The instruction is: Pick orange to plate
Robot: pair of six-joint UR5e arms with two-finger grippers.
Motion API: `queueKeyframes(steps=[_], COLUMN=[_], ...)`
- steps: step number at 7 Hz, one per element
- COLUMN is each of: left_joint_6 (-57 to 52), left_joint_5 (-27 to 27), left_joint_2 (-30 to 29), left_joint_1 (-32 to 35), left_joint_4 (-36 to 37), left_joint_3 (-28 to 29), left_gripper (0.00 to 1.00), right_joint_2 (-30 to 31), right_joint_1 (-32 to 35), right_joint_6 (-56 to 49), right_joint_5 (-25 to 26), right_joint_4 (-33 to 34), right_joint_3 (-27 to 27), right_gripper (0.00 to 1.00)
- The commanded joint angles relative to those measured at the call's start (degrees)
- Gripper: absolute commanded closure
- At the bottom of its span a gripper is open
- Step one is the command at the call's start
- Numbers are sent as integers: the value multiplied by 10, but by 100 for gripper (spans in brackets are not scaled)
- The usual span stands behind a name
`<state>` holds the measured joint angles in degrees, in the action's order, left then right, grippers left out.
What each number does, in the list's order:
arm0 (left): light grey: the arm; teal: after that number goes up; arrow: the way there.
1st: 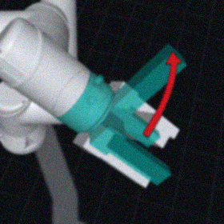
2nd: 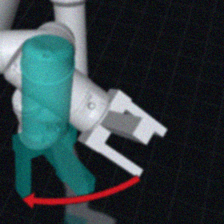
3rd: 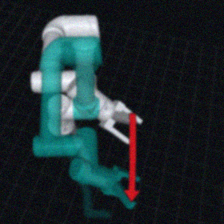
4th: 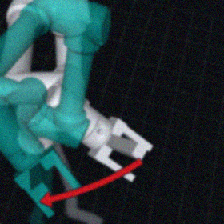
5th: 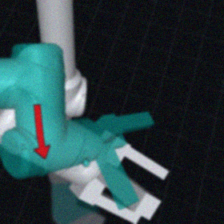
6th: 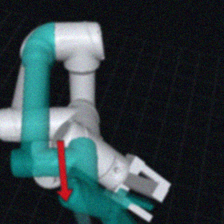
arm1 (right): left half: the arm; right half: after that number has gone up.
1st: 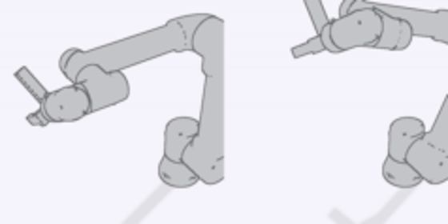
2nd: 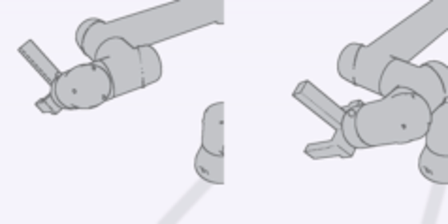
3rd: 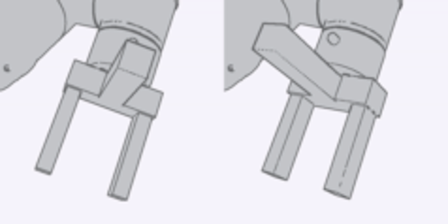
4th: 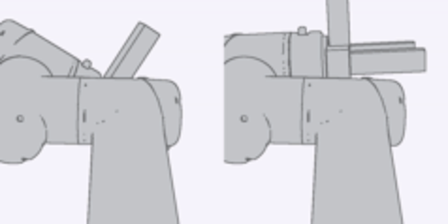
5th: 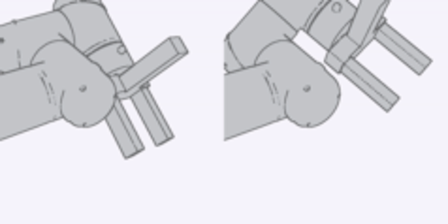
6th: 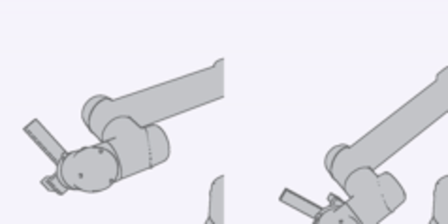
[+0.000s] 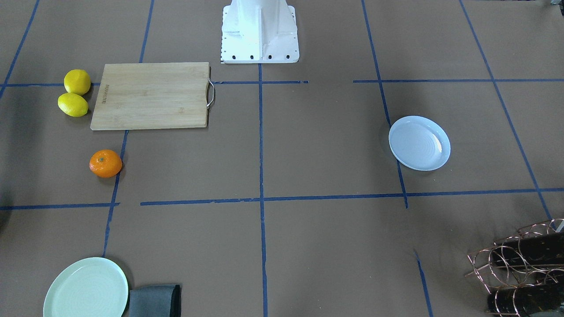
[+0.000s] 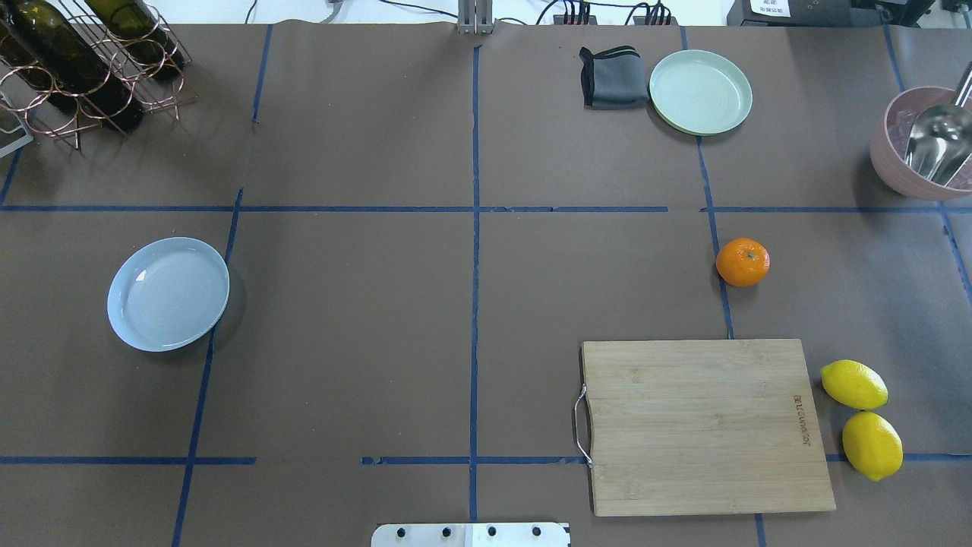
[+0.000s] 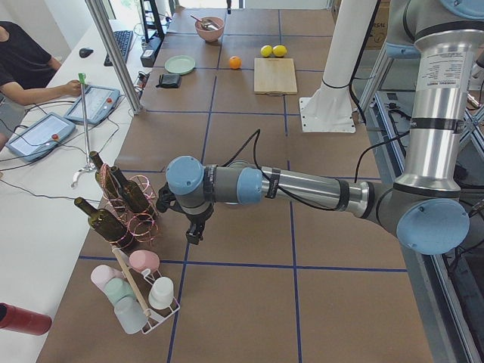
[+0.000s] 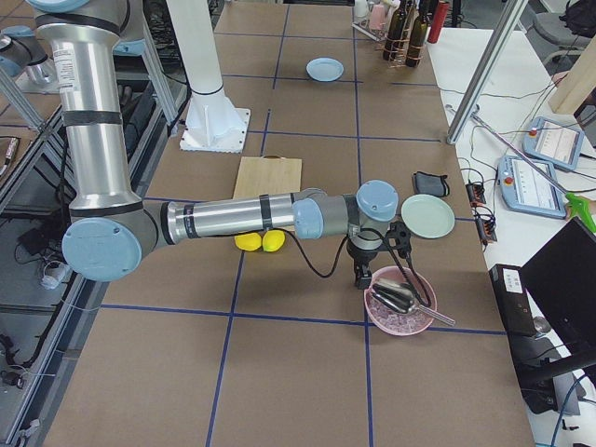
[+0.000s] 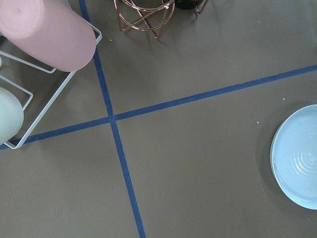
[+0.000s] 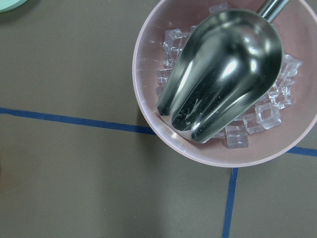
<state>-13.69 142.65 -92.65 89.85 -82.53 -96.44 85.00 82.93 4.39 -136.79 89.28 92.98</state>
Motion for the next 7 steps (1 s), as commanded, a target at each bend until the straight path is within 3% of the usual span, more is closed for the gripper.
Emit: queueKeyframes(steps=[1,2,3,4,6,7], left_joint_6=[-2,2,4,-4,1,3], left_joint_5=[0,-28,-99,-119,-93,-64], left_joint_2=[5,6,2,2,14,13], left_joint_1=[3,-4,-5,-6,-14,-93], left_joint_4=[3,8,8,-16,-77,-90], left_joint_3=[-28,-25,-36,-32,-31,-17], left_gripper=[0,0,0,0,0,0], right_joint_2=[2,3,2,1,2,2], right_joint_1=[-1,-1,-1,-1,-5,-9], right_joint_6=[1,4,3,4,2,4], right_joint_5=[-5,-4,-4,-4,-3,-3], right_joint_4=[-2,-2,-2,-12,-21,-21], right_joint_3=[-1,-1,2,0,-6,-9], right_gripper=[0,0,0,0,0,0])
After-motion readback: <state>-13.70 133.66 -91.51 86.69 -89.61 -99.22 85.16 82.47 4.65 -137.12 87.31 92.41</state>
